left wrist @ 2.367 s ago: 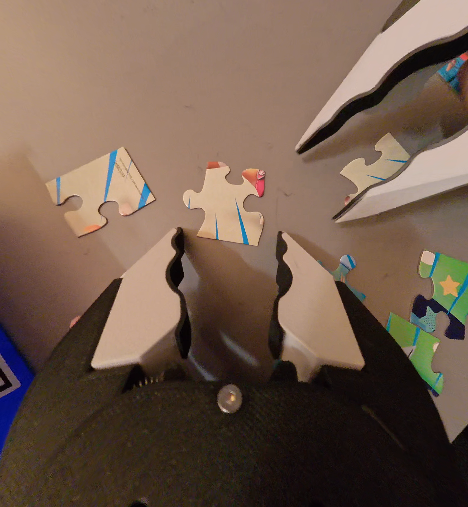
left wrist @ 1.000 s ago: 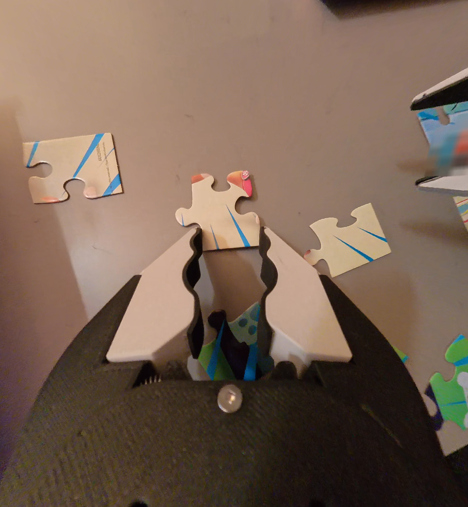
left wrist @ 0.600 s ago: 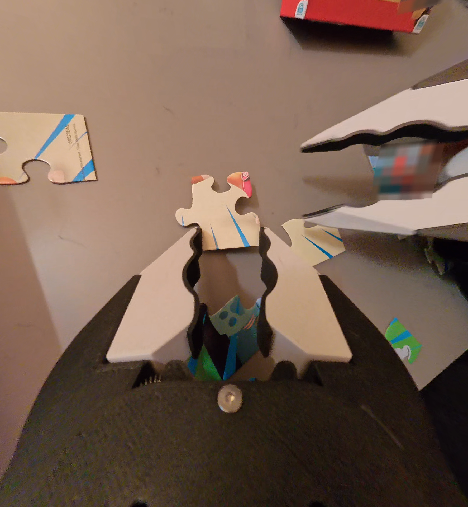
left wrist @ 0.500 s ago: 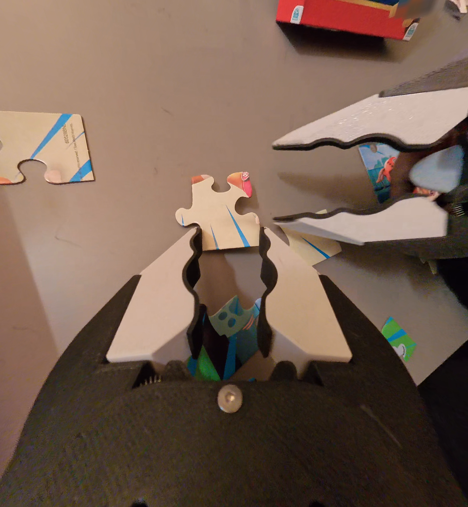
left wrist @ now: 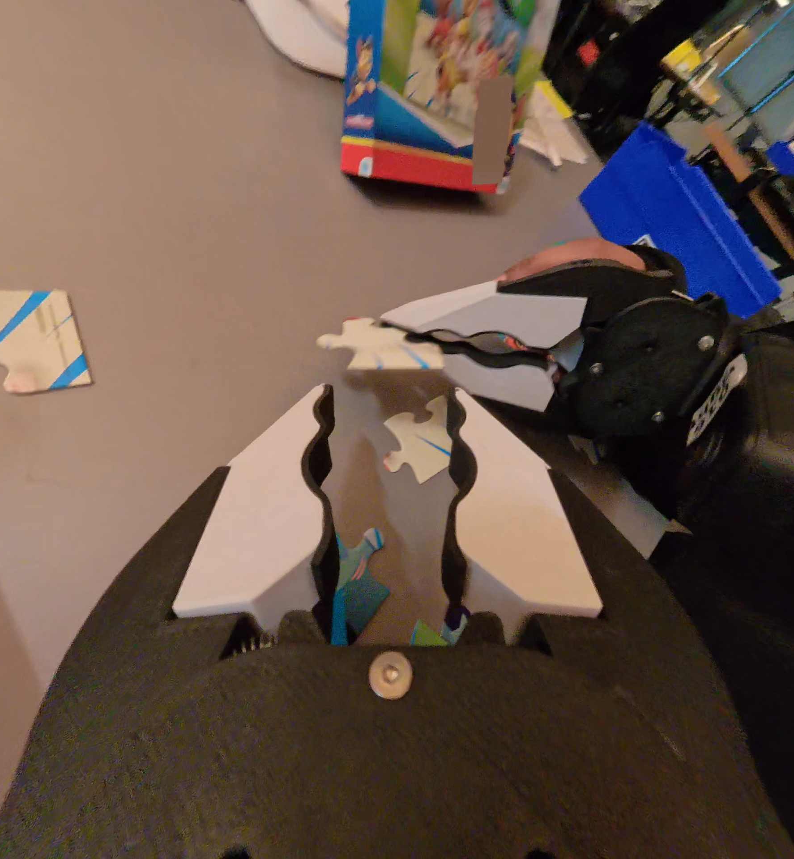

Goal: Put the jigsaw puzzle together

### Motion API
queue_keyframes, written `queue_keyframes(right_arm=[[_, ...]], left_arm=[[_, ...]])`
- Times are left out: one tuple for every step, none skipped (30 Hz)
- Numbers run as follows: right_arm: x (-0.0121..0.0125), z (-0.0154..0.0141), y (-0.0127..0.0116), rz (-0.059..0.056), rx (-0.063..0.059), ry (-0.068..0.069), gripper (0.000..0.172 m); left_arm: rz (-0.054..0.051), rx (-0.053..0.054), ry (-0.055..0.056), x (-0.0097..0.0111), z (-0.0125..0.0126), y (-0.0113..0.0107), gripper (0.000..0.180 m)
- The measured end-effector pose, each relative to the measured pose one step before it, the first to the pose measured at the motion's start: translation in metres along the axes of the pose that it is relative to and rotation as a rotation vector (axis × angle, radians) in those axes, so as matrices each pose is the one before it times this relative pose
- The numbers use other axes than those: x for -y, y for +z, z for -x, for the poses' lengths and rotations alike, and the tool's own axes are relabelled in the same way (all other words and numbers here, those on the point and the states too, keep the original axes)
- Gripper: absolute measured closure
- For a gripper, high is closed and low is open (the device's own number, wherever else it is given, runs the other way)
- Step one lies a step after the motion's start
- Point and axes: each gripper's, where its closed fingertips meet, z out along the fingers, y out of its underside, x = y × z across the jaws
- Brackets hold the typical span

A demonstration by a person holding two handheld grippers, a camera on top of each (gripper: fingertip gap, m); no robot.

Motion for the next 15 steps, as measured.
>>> queue_keyframes(right_arm=[[-0.01463, -0.00654, -0.01463, 0.0236, -0.0246, 0.0267, 0.172], [-0.01804, -0.00763, -0.01677, 0.0271, -0.0267, 0.0284, 0.172], [-0.02158, -0.00861, -0.01855, 0.0314, -0.0281, 0.0273, 0.172], [-0.02472, -0.00912, -0.01967, 0.035, -0.027, 0.0251, 0.172], [-0.02672, -0.00885, -0.02005, 0.0365, -0.0253, 0.02, 0.172], [-0.02741, -0.00814, -0.01967, 0.0342, -0.0227, 0.0123, 0.172], [-0.02677, -0.0063, -0.01864, 0.0287, -0.016, 0.0049, 0.172], [-0.02427, -0.00343, -0.01697, 0.0205, -0.0073, 0.0, 0.172], [-0.02061, -0.00047, -0.01515, 0.0112, 0.0, -0.0042, 0.172], [-0.01674, 0.00226, -0.01305, 0.0047, 0.0051, -0.011, 0.172], [-0.01285, 0.00418, -0.01085, -0.0014, 0.0057, -0.0116, 0.172], [-0.00822, 0.00626, -0.00873, -0.0131, 0.0117, -0.0049, 0.172], [-0.00383, 0.00813, -0.0067, -0.0241, 0.0197, 0.0005, 0.172], [-0.00082, 0.00986, -0.0046, -0.0279, 0.0271, -0.0043, 0.172], [0.00086, 0.01043, -0.00282, -0.0252, 0.0294, -0.0195, 0.172]], left_arm=[[-0.0093, -0.009, 0.0159, 0.00234, -0.00573, -0.00109, 0.13], [0.0011, -0.0104, 0.0178, 0.00031, -0.00616, 0.00059, 0.129], [0.0113, -0.0187, 0.0178, -0.00169, -0.0078, 0.00241, 0.129], [0.0166, -0.0222, 0.0159, -0.0028, -0.00853, 0.00411, 0.128], [0.0152, -0.0259, 0.017, -0.00275, -0.00925, 0.0055, 0.128], [0.0135, -0.0313, 0.0188, -0.0023, -0.01043, 0.00675, 0.128], [0.0102, -0.0282, 0.0153, -0.00123, -0.01025, 0.00762, 0.128], [0.0093, -0.0326, 0.0132, -0.00069, -0.01129, 0.00857, 0.128], [0.0132, -0.0394, 0.0138, -0.00061, -0.01255, 0.00954, 0.128], [0.0151, -0.0365, 0.0119, -0.0004, -0.01228, 0.01012, 0.128], [0.0139, -0.0335, 0.011, 0.00013, -0.01215, 0.0107, 0.128], [0.0137, -0.0358, 0.0124, 0.0003, -0.0128, 0.01103, 0.128], [0.0138, -0.034, 0.0127, 0.00042, -0.01245, 0.01129, 0.128], [0.0133, -0.0266, 0.0121, 0.00036, -0.01116, 0.01123, 0.128], [0.013, -0.0201, 0.0125, 0.00037, -0.00986, 0.01112, 0.128]])
